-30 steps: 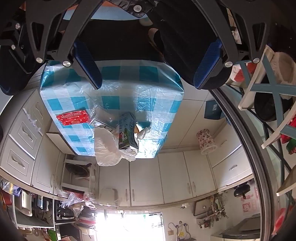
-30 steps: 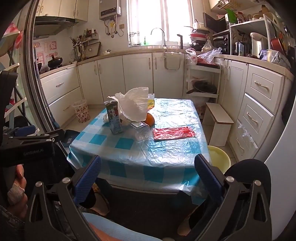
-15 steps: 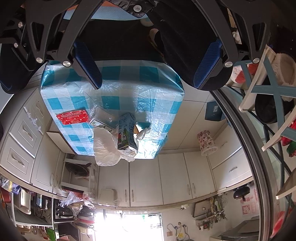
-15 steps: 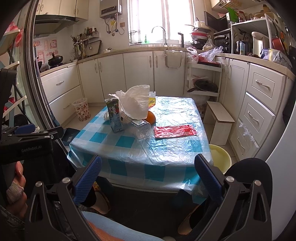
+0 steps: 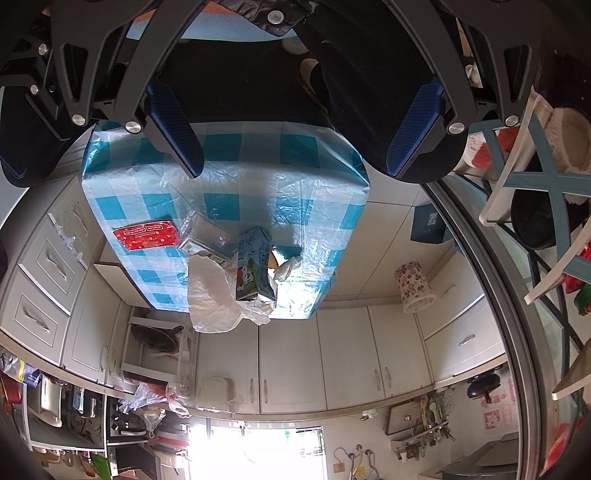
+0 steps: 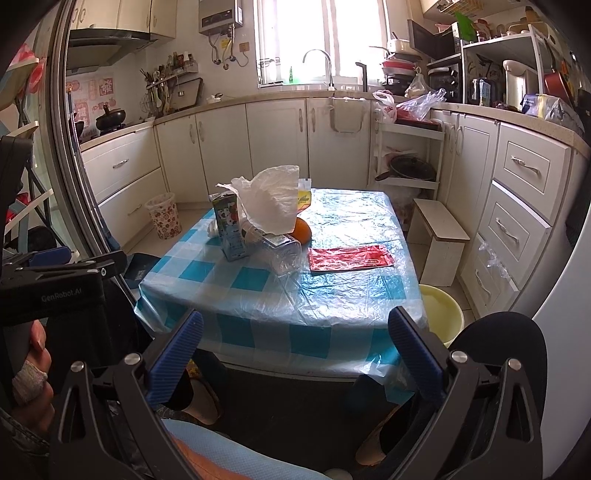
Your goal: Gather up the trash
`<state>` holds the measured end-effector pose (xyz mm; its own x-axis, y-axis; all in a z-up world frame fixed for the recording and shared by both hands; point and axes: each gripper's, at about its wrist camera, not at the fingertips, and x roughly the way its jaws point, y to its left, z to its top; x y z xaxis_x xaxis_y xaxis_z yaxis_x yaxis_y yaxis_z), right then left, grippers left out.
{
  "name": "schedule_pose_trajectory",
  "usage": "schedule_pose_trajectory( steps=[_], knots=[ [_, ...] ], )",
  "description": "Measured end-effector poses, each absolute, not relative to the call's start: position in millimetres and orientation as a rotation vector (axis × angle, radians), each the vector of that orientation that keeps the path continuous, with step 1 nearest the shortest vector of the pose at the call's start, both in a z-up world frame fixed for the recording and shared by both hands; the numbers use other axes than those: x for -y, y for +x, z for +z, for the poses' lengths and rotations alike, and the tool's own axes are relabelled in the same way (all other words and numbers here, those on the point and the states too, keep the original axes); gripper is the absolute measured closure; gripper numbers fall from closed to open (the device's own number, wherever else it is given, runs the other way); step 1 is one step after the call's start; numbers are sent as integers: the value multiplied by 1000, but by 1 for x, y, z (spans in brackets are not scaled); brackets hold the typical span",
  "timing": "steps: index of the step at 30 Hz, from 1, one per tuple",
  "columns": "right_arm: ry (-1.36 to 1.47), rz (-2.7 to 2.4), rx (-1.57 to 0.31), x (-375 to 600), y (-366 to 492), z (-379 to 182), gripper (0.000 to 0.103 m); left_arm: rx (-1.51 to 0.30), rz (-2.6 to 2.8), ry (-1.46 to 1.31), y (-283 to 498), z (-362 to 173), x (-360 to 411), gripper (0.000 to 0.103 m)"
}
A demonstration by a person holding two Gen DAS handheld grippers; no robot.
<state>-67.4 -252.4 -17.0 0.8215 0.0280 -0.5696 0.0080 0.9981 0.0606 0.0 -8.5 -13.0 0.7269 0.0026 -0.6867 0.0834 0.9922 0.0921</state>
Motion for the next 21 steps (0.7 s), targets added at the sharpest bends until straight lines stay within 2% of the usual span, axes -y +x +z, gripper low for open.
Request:
schedule_pose_trajectory(
  steps=[6, 12, 21],
  knots=[
    [62, 14, -617, 252, -66, -21, 7, -829, -43, 113, 6, -13, 2, 8],
    [54, 30, -601, 255, -53, -24, 7, -797, -46, 73, 21, -18, -9, 8],
    [48, -20, -594, 290, 29, -28, 7, -808, -29, 42, 99, -36, -18, 8]
  ],
)
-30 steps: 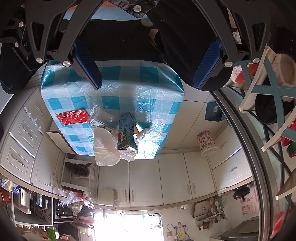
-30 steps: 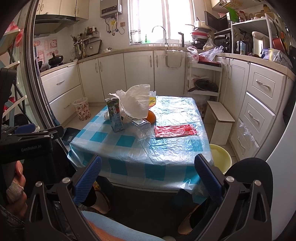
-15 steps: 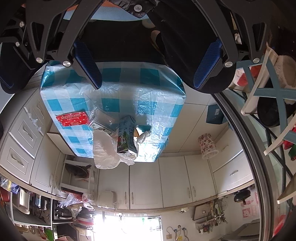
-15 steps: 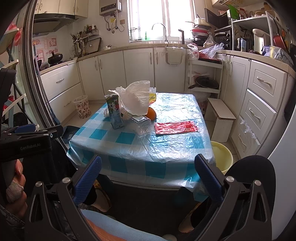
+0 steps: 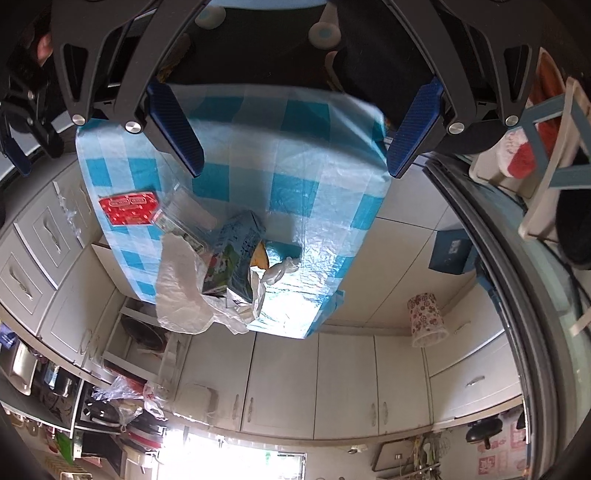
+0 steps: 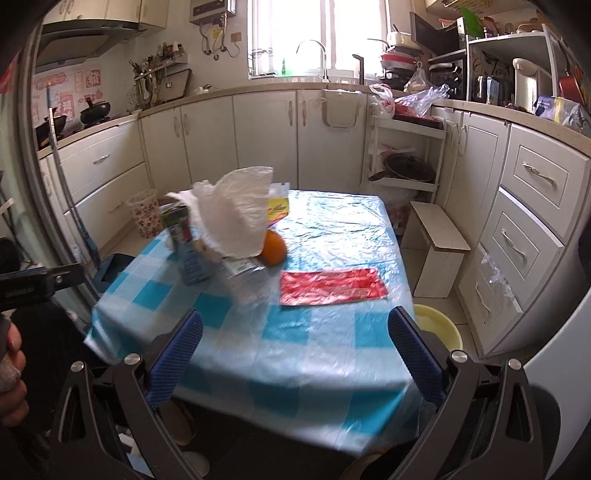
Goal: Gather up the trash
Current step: 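Grasp the juice carton with the left gripper while the right gripper grasps a white tissue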
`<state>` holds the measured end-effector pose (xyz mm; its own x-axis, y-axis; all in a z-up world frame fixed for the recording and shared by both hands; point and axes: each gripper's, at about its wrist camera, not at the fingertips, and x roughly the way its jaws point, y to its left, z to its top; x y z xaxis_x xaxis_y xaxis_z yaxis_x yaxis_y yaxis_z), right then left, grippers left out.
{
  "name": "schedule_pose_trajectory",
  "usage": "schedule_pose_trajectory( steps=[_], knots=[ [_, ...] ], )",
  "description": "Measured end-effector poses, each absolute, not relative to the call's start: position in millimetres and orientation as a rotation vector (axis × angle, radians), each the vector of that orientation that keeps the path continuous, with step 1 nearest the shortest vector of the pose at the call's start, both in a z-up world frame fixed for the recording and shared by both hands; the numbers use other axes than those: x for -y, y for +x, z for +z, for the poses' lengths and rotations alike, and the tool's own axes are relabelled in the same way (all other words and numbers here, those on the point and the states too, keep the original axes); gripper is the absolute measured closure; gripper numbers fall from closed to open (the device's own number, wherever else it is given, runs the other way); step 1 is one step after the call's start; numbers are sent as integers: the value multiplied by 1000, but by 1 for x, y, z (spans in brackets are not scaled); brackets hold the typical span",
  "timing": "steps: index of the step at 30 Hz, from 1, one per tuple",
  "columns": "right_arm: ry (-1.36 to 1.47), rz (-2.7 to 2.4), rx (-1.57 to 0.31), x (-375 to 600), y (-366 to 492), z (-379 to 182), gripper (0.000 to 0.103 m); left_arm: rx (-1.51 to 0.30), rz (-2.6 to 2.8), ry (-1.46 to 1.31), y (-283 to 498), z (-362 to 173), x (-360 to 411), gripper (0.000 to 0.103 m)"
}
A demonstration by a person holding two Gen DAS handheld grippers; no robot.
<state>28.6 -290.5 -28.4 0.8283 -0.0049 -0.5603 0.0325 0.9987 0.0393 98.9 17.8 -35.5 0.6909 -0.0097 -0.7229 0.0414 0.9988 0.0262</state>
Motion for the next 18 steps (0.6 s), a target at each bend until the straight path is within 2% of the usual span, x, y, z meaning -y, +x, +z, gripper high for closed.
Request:
schedule_pose_trajectory(
  steps=[9, 18],
  knots=[
    [65, -75, -802, 336, 130, -83, 7, -797, -102, -11, 182, -47, 21, 8],
    [123, -63, -967, 347, 169, -130, 7, -726, -211, 74, 233, -62, 55, 8]
  ],
)
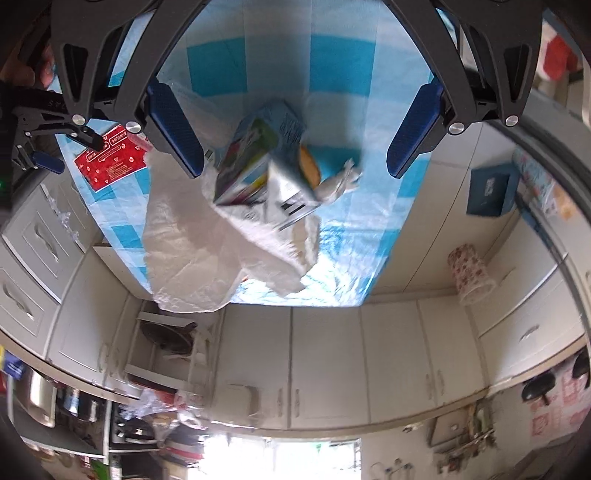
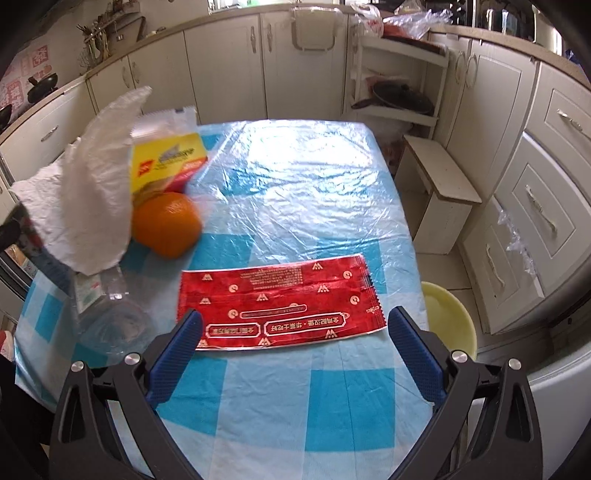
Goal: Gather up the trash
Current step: 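Grasp the juice carton with the left gripper while the right gripper grasps a white tissue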
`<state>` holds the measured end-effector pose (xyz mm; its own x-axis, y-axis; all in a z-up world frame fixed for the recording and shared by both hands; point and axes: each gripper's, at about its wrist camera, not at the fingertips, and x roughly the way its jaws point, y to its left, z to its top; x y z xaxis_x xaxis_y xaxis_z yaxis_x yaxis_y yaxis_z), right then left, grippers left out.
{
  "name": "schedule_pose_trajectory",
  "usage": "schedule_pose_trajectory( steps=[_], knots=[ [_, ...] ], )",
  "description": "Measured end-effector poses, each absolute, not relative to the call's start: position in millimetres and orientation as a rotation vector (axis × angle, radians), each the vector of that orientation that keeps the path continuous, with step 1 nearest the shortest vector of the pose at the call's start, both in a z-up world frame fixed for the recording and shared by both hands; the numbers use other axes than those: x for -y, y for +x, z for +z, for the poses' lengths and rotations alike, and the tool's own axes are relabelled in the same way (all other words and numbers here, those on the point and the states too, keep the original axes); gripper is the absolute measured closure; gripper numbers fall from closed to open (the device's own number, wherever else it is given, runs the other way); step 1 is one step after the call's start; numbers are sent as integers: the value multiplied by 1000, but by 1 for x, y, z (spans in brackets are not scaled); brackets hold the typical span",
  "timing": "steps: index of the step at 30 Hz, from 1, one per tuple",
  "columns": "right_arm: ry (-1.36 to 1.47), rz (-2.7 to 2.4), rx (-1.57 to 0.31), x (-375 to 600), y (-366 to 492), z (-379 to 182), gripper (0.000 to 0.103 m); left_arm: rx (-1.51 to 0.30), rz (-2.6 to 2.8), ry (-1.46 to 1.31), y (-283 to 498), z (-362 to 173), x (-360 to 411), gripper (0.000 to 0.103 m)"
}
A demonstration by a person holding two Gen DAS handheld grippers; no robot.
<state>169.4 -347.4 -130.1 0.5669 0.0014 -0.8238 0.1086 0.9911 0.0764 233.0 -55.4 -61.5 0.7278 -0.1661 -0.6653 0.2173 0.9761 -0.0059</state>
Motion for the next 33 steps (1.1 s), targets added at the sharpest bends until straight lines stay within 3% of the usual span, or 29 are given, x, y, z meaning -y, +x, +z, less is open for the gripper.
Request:
schedule_pose_trajectory(
  steps=[7, 8, 9, 10, 11, 12, 16, 19, 22, 23, 24, 25, 29, 31, 32, 33],
  knots=[
    [100, -27, -1028, 339, 182, -153, 7, -720, -315, 132, 249, -73, 82, 8],
    [84, -26, -1020, 336, 182, -153, 8, -723, -325, 128, 250, -74, 84, 11],
    [76, -12, -1015, 333, 182, -153, 10, -734, -334, 124, 250, -77, 84, 23],
    [72, -2, -1012, 331, 181, -152, 15, -760, -341, 119, 251, -83, 85, 30],
    [66, 11, -1004, 329, 181, -151, 19, -777, -348, 110, 252, -84, 84, 45],
    [61, 19, -999, 328, 180, -150, 25, -793, -350, 102, 253, -87, 83, 49],
    [69, 35, -983, 326, 178, -146, 58, -826, -342, 72, 248, -90, 72, 50],
    [92, 33, -978, 329, 178, -145, 67, -832, -347, 57, 241, -85, 65, 50],
    [117, 42, -974, 334, 180, -146, 63, -842, -332, 66, 238, -85, 61, 42],
    [119, 41, -974, 336, 182, -145, 56, -844, -321, 66, 237, -87, 59, 33],
    [113, 24, -966, 337, 181, -145, 36, -844, -310, 67, 238, -88, 58, 28],
    [89, -8, -948, 337, 181, -142, 25, -847, -305, 66, 238, -89, 57, 27],
    [7, -111, -917, 340, 180, -138, 16, -834, -301, 105, 235, -92, 59, 24],
    [51, -83, -975, 345, 185, -150, 15, -835, -313, 122, 235, -95, 62, 28],
    [101, -62, -966, 348, 184, -151, 16, -841, -319, 124, 235, -96, 63, 44],
    [84, -59, -964, 346, 185, -150, 24, -852, -326, 126, 236, -97, 65, 58]
  ],
)
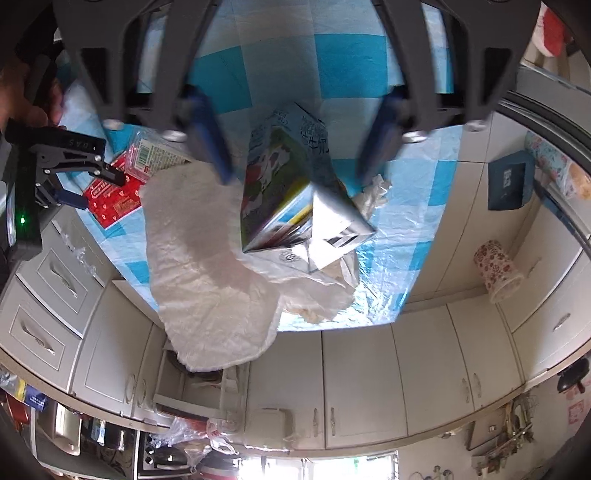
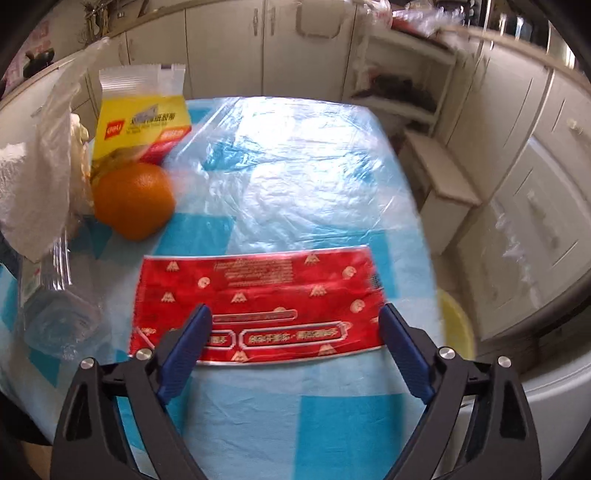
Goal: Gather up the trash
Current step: 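Grasp the juice carton with the left gripper while the right gripper grasps a white tissue, then carry the carton with the left gripper to the yellow bin while the right drops the tissue there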
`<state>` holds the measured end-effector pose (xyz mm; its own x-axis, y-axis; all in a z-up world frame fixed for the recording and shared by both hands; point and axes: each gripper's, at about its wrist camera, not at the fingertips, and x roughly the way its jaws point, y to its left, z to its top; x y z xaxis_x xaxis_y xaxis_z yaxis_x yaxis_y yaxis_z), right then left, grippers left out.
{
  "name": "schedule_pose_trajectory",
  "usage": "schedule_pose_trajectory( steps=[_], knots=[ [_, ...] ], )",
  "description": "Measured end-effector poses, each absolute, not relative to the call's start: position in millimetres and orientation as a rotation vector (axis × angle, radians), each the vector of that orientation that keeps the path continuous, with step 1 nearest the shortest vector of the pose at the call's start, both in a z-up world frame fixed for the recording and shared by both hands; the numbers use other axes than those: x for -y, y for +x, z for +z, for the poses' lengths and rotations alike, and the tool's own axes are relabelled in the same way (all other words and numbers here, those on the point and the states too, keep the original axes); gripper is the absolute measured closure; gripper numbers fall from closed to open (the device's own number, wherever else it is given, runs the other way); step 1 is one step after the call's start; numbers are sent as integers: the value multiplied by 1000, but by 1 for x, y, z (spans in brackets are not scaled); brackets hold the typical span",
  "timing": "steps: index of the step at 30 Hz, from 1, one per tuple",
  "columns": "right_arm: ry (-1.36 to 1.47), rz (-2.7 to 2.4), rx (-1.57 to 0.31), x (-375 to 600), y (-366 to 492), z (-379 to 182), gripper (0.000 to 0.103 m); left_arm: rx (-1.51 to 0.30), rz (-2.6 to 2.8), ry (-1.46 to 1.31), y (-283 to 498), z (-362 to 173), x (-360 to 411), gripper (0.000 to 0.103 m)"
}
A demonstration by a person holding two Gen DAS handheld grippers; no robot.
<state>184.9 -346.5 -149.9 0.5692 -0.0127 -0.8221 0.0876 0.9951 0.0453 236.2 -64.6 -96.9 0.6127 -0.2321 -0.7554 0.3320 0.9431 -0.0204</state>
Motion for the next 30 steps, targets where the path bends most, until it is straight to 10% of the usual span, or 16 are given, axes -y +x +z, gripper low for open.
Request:
schedule_pose_trajectory(
  steps=[6, 24, 26, 27, 30],
  knots=[
    [64, 45, -958, 328, 185, -146, 98, -854, -325, 113, 233, -93, 59, 59],
    [214, 239, -796, 325, 159, -98, 102, -884, -339, 104, 191, -72, 32, 59],
    [271, 286, -772, 326, 160, -93, 75, -878, -349, 102, 185, -69, 30, 59],
    [295, 293, -754, 326, 161, -89, 32, -877, -354, 102, 182, -69, 29, 59],
    [379, 393, -715, 317, 166, -77, 20, -887, -361, 107, 178, -71, 32, 59]
  ],
)
